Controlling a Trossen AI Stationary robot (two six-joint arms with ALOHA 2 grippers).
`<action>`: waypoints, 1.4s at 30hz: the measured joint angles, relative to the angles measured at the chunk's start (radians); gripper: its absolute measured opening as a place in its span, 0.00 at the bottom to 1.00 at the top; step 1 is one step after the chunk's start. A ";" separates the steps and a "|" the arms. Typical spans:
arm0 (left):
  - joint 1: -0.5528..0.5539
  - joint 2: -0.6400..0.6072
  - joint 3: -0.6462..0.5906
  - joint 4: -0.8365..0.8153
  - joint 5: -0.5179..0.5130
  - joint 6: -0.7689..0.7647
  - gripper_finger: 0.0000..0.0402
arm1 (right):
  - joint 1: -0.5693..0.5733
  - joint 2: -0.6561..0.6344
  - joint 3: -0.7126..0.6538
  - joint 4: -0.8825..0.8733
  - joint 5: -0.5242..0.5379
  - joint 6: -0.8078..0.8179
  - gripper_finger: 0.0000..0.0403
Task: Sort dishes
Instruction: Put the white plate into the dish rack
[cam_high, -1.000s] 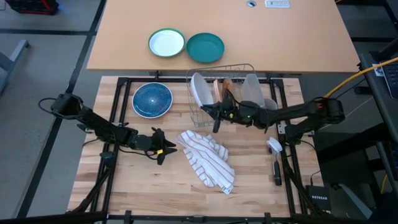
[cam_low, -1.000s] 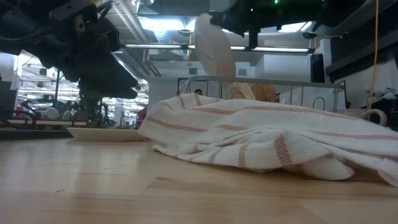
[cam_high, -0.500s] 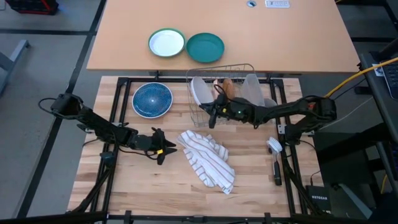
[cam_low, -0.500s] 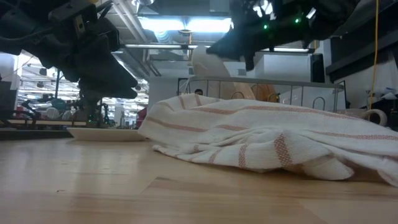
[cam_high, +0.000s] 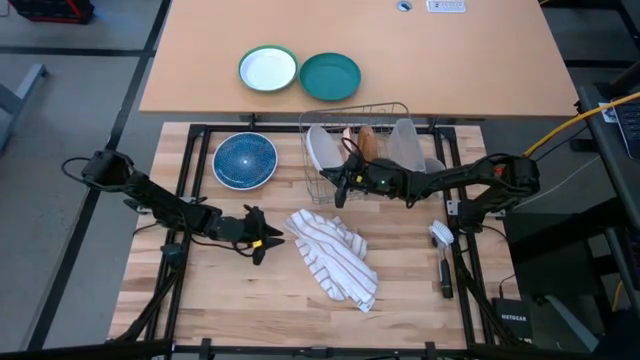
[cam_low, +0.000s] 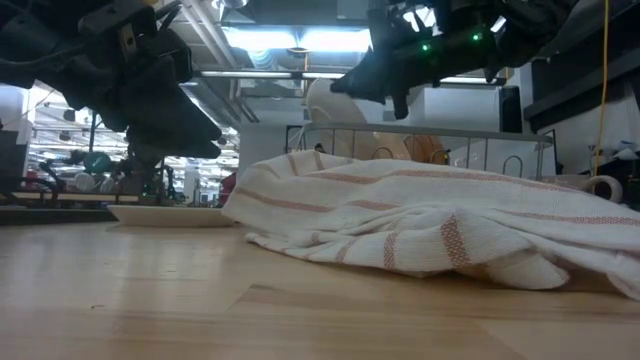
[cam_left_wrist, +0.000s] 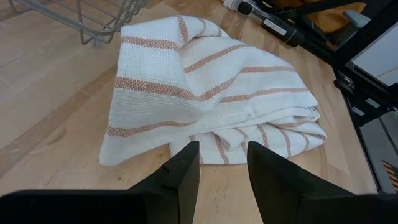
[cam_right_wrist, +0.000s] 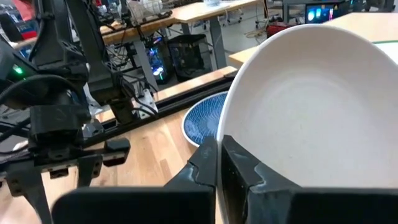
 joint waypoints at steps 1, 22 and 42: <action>0.000 0.000 0.000 0.000 0.000 0.000 0.31 | 0.000 0.000 0.000 -0.008 0.000 0.004 0.02; 0.000 0.000 0.000 0.000 0.000 0.003 0.31 | 0.001 -0.001 0.000 0.036 0.022 0.124 0.02; -0.002 0.000 0.000 0.000 0.000 0.001 0.31 | -0.033 -0.001 0.000 0.043 0.029 0.250 0.02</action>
